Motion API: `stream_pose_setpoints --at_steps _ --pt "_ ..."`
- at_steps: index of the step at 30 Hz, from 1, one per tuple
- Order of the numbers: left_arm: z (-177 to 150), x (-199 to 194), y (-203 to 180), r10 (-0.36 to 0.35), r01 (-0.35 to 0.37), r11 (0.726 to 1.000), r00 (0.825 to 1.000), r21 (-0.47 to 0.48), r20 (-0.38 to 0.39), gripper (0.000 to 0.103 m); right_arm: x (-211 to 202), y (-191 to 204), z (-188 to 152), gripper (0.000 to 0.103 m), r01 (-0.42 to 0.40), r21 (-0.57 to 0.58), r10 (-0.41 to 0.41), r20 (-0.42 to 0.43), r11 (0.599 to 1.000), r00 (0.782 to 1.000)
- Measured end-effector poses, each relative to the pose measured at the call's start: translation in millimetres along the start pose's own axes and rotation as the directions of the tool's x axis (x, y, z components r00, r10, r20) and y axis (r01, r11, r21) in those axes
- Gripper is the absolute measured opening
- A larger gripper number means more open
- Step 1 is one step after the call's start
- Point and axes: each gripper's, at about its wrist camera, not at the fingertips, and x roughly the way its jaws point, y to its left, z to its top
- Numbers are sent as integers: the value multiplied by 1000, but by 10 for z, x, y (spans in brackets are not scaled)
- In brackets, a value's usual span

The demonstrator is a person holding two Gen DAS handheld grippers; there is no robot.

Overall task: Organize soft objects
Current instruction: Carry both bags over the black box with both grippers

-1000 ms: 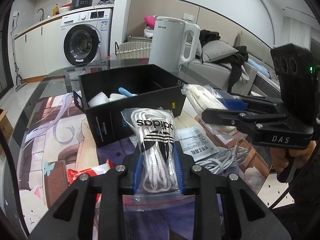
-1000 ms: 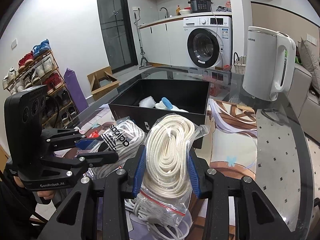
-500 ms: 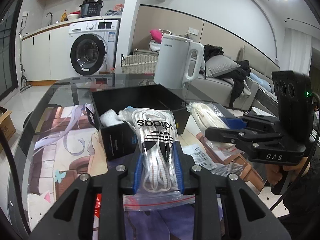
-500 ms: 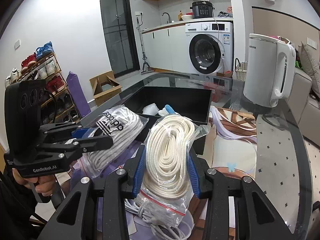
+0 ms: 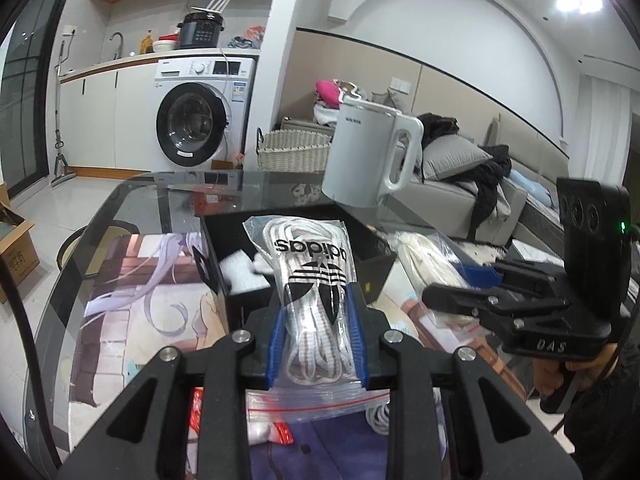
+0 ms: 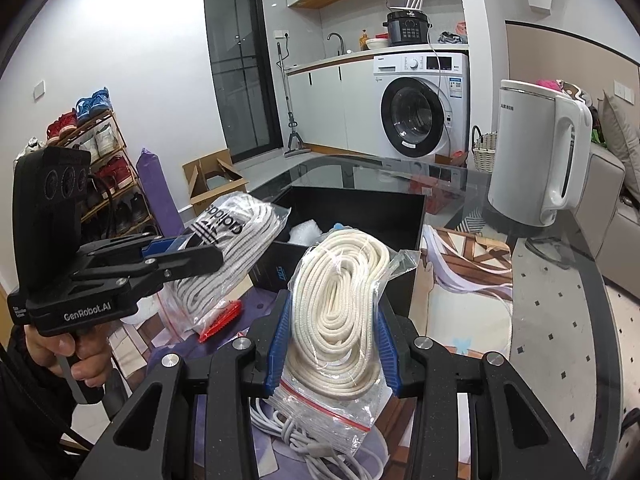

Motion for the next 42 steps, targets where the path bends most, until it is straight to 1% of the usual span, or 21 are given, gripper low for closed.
stream_pose_setpoints --at_steps 8,19,30,42 --pt "118 107 65 22 -22 1000 1000 -10 17 26 30 -5 122 39 3 -18 -3 18 1000 1000" --pt "309 280 142 43 -43 999 998 -1 34 26 211 -53 334 39 7 -47 -6 20 999 1000" --pt "427 490 164 74 -74 997 997 12 23 26 366 -88 510 39 12 -68 -10 20 998 1000" --pt "437 757 171 115 -115 993 993 29 -7 26 730 -179 688 39 33 -98 -33 0 995 999"
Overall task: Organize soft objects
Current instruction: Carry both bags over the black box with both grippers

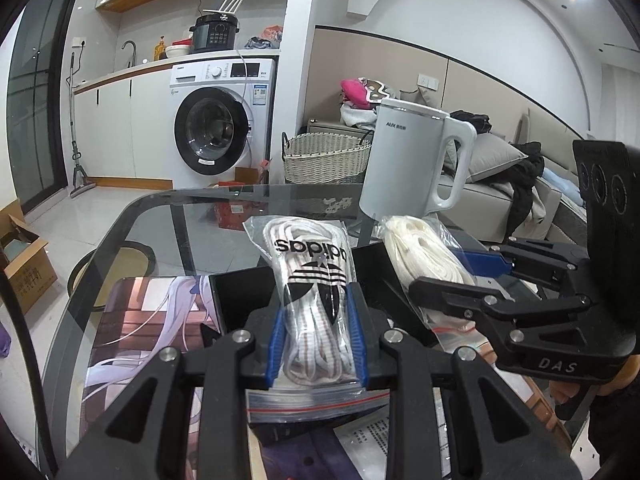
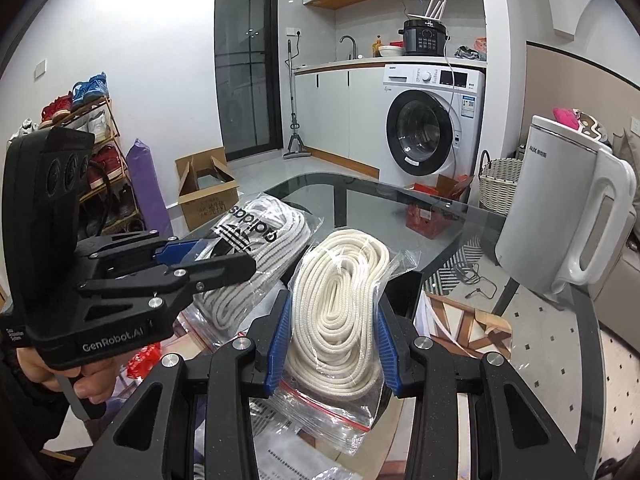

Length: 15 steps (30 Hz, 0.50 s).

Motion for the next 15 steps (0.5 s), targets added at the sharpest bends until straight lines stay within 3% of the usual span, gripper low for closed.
stream_pose_setpoints --at_steps 15 --pt "-88 178 6 43 -41 998 998 50 -44 26 342 9 -83 39 7 -80 -11 -50 997 999"
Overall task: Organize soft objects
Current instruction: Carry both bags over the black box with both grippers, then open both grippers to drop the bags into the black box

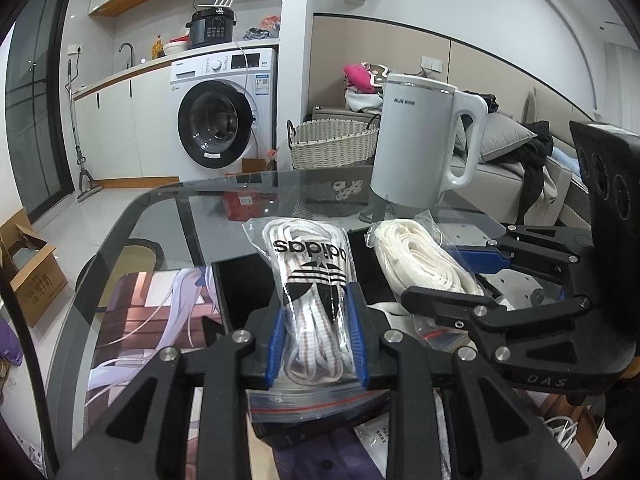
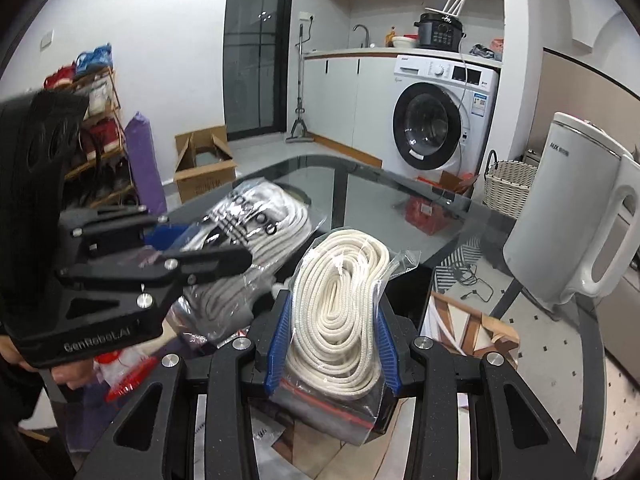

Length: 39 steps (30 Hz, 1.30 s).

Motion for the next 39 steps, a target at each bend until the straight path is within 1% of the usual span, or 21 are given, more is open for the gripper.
stream_pose_setpoints --at_steps 5,12,14,19,21,23,24,25,26,27,28,30,32,33,34,35,36,37,39 --pt "-45 19 -24 -2 2 1000 1000 15 -23 26 26 73 -71 39 -12 -13 11 -38 1000 999" --pt "-114 -39 -61 -15 16 999 999 32 -43 26 -28 92 -119 39 -39 55 43 -68 998 997" --pt "-122 -48 -65 -21 23 999 999 35 -47 26 -49 125 -125 39 -35 38 38 -68 999 997" --pt "-115 -47 -78 -30 33 999 998 39 -57 26 -57 134 -112 39 8 8 -7 -62 1000 998" --pt "-119 -51 -99 -30 33 998 998 49 -58 27 -72 140 -102 42 32 -5 -32 -56 999 998" --pt "-125 -57 -106 -28 31 998 998 56 -62 27 -121 142 -86 53 43 -13 -43 -40 999 998" --pt "-126 -66 -110 -33 36 998 997 57 -65 28 -161 140 -77 54 53 -14 -54 -28 998 998" --pt "-127 -79 -116 -40 44 997 997 57 -68 31 -195 131 -65 57 62 -13 -62 -22 998 998" --pt "-131 -95 -121 -40 44 997 997 58 -69 36 -235 125 -59 63 73 -12 -73 -13 997 997" --pt "-139 -123 -131 -41 45 997 997 61 -66 45 -284 118 -59 67 85 -9 -85 -2 996 996" --pt "-141 -153 -145 -46 50 997 997 66 -60 50 -328 110 -61 71 91 -4 -91 8 996 996" --pt "-153 -237 -172 -51 55 995 998 78 -46 55 -430 86 -82 75 100 10 -100 20 995 995" --pt "-159 -324 -190 -39 42 996 999 84 -36 59 -525 79 -117 84 106 26 -107 27 994 994" --pt "-161 -359 -188 -32 35 996 999 83 -34 73 -584 70 -136 86 105 40 -107 30 994 994" --pt "-164 -405 -182 -22 24 997 999 76 -30 95 -629 68 -149 91 104 49 -106 28 993 994" --pt "-165 -447 -168 -14 15 998 1000 68 -21 103 -684 74 -174 99 104 56 -105 28 993 994" --pt "-178 -520 -150 -9 9 998 1000 54 -1 103 -749 72 -195 102 105 67 -107 32 992 994" --pt "-189 -563 -131 -8 8 999 1000 45 5 103 -798 78 -210 102 102 75 -105 35 992 994" --pt "-223 -633 -93 0 0 1000 1000 31 0 103 -891 76 -250 102 93 94 -96 31 991 995"
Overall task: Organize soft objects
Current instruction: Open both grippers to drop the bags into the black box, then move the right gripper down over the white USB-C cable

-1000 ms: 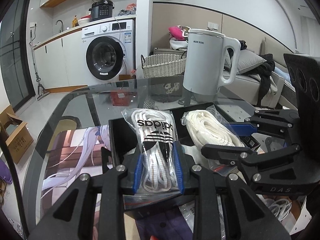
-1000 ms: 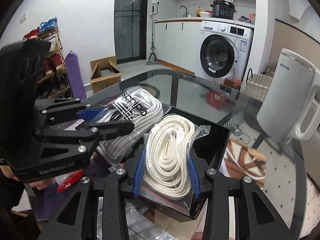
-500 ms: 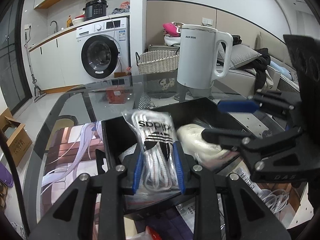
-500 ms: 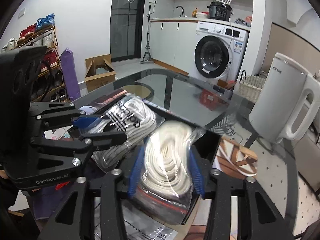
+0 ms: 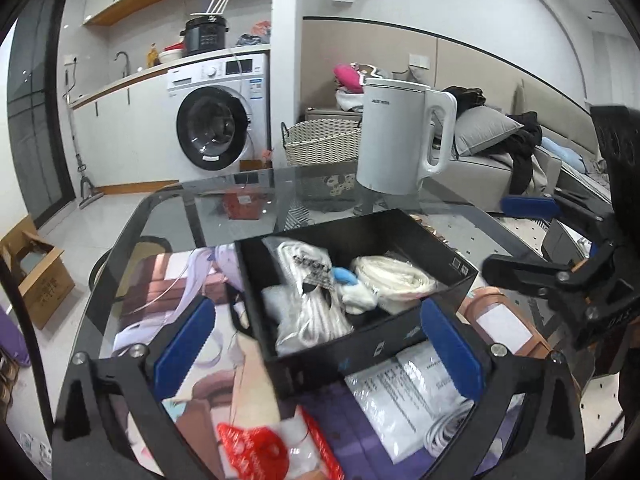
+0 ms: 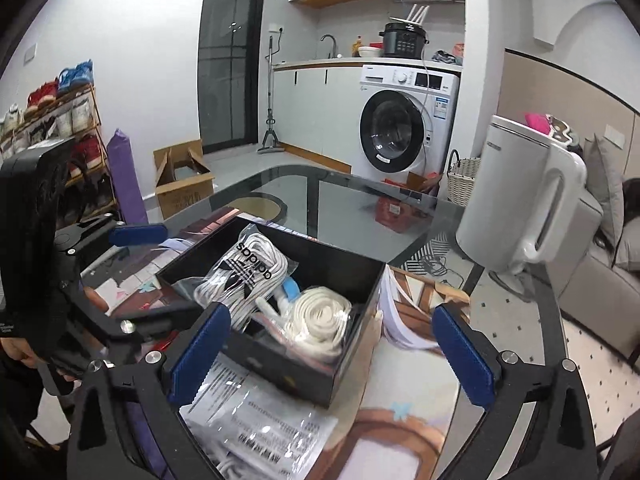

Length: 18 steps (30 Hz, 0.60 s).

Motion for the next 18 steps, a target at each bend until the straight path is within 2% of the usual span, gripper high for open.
stream_pose_setpoints --at_steps 9,18 --pt "-196 -218 60 3 -3 1000 1000 -16 -21 103 -310 -75 -247 102 -18 82 20 -20 996 1000" --pt "-319 -313 -17 3 -3 1000 999 1 -37 103 -378 1 -470 102 -48 71 53 -69 996 996"
